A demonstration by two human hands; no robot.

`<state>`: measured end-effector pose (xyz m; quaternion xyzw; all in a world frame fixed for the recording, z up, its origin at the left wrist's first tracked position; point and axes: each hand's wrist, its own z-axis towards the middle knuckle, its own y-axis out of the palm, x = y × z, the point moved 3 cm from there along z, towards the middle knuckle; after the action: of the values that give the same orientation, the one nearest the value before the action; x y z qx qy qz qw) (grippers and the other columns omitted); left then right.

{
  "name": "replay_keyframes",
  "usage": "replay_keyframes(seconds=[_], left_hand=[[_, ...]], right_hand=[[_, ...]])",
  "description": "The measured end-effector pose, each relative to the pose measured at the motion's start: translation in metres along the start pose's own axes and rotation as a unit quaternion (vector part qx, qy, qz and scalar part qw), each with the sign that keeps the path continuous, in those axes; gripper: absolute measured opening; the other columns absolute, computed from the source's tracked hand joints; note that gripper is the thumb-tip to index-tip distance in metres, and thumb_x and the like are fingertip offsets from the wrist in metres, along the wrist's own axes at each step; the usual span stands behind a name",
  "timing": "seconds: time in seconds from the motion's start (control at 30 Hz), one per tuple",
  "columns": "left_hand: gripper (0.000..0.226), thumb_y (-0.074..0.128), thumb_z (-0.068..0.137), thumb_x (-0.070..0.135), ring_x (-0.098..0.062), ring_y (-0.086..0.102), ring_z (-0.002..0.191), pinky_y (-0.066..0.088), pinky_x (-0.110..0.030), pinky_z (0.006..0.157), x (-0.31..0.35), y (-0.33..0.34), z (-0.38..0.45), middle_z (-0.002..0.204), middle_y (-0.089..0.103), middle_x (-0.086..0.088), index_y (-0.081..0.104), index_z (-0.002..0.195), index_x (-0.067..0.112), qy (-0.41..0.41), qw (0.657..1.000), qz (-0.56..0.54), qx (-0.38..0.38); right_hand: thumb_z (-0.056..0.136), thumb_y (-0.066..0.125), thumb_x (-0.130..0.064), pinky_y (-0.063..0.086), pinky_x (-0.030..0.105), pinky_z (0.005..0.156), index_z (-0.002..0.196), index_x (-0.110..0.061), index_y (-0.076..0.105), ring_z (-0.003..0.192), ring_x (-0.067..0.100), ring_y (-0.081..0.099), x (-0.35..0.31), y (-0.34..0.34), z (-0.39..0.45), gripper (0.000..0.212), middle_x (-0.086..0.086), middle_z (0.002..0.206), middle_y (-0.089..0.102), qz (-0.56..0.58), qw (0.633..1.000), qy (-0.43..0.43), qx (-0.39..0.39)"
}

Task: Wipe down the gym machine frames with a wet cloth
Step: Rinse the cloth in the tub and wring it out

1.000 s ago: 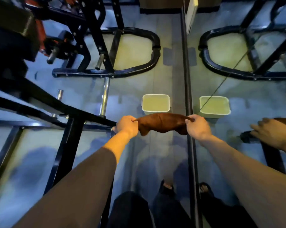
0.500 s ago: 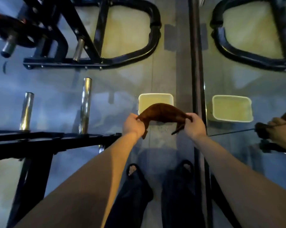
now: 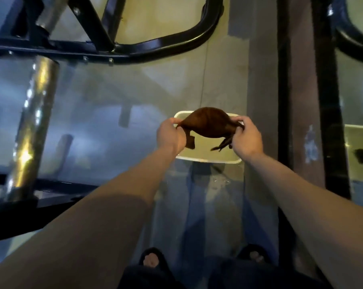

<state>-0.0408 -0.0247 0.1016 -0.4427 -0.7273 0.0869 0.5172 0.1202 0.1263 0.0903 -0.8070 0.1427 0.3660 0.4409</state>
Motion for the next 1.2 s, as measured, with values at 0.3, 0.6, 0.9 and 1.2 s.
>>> replay_keyframes(seconds=[0.3, 0.6, 0.9, 1.2], left_hand=[[0.025, 0.053, 0.099, 0.017, -0.031, 0.062, 0.112, 0.049, -0.032, 0.085, -0.081, 0.095, 0.091, 0.112, 0.068, -0.008, 0.070, 0.117, 0.022, 0.283, 0.807, 0.493, -0.160], [0.021, 0.058, 0.097, 0.011, -0.026, 0.055, 0.088, 0.049, -0.035, 0.078, -0.081, 0.124, 0.110, 0.110, 0.067, -0.009, 0.068, 0.115, 0.011, 0.282, 0.725, 0.586, -0.228], [0.016, 0.047, 0.096, 0.032, -0.029, 0.060, 0.093, 0.046, -0.038, 0.082, -0.056, 0.106, 0.113, 0.104, 0.068, -0.005, 0.057, 0.102, 0.022, 0.319, 0.861, 0.396, -0.033], [0.012, 0.047, 0.097, 0.027, -0.016, 0.050, 0.074, 0.043, -0.031, 0.063, -0.057, 0.076, 0.097, 0.082, 0.052, 0.005, 0.049, 0.087, 0.022, 0.422, 0.859, 0.283, 0.060]], right_hand=[[0.099, 0.059, -0.016, 0.048, 0.033, 0.083, 0.121, -0.016, 0.066, 0.098, 0.029, 0.061, 0.073, 0.111, 0.100, 0.024, 0.011, 0.116, 0.060, -0.422, 0.861, -0.147, -0.242], [0.095, 0.063, -0.013, 0.050, 0.031, 0.091, 0.127, -0.021, 0.067, 0.117, 0.028, 0.064, 0.081, 0.120, 0.130, 0.033, 0.006, 0.125, 0.068, -0.502, 0.807, -0.160, -0.265], [0.102, 0.038, -0.023, 0.043, 0.034, 0.079, 0.094, -0.018, 0.064, 0.092, 0.028, 0.059, 0.070, 0.087, 0.144, 0.028, 0.004, 0.095, 0.062, -0.304, 0.933, -0.176, -0.086], [0.104, 0.037, -0.025, 0.044, 0.032, 0.064, 0.091, -0.021, 0.063, 0.081, 0.018, 0.060, 0.035, 0.068, 0.115, 0.029, -0.001, 0.086, 0.063, -0.274, 0.924, -0.259, -0.059]])
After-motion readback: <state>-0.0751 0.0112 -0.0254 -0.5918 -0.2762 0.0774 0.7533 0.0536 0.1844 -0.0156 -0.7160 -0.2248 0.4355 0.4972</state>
